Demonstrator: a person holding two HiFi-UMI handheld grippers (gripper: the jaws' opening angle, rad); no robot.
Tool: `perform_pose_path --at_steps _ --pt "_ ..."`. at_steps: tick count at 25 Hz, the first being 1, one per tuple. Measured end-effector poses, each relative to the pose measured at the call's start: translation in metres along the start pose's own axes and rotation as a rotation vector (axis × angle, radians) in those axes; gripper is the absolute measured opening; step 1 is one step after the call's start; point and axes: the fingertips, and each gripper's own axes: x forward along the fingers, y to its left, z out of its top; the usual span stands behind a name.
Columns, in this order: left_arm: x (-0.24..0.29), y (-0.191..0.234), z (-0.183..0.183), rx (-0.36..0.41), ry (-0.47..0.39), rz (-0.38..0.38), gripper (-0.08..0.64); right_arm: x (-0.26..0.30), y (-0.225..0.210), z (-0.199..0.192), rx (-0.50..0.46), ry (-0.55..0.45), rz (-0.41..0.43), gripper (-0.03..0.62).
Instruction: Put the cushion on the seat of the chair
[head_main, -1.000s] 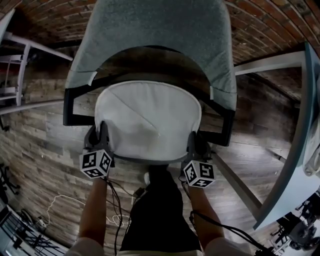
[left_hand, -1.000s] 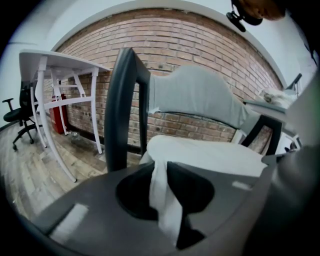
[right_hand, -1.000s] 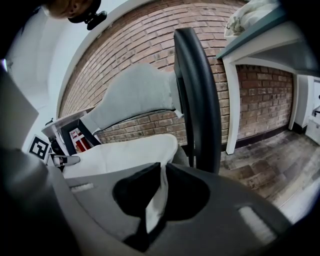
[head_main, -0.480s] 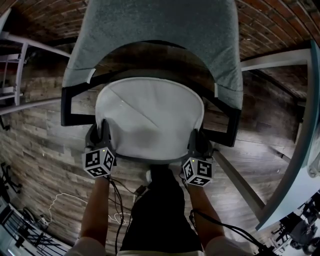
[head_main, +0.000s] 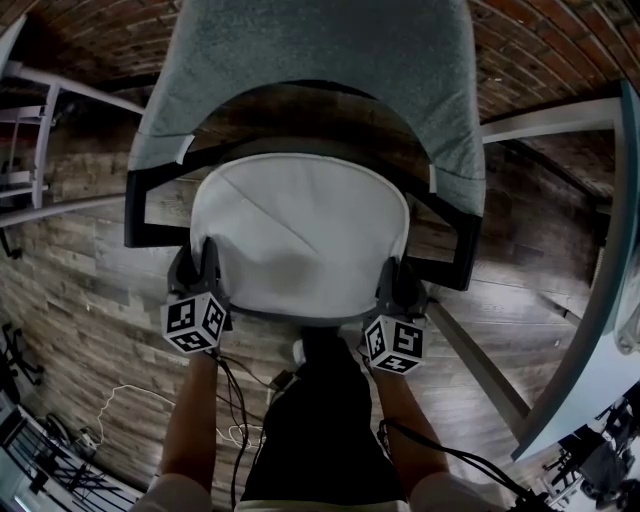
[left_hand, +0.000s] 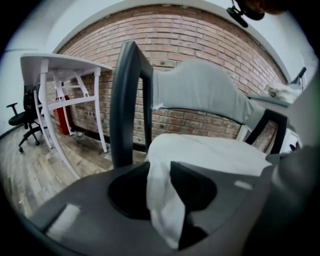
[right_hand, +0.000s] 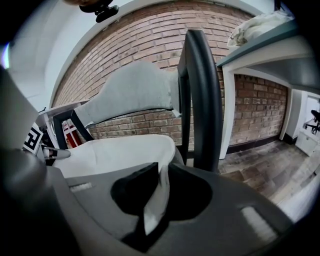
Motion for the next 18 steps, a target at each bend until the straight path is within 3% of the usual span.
perform_pose_path --at_steps 3,11,18 --pt "-0.004 0.008 0.002 -0.019 -0.005 0.019 0.124 -0.004 0.001 0.005 -0.008 -0.005 0.005 0.064" --pt "-0.036 0.012 0.02 0.009 -0.025 0.037 0.123 -0.025 0.004 0.027 -0.016 -0.028 0.016 0.073" --pt "-0.084 -0.002 0.05 0.031 -0.06 0.016 0.123 -0.067 0.011 0.071 -0.005 -0.099 0.023 0.072"
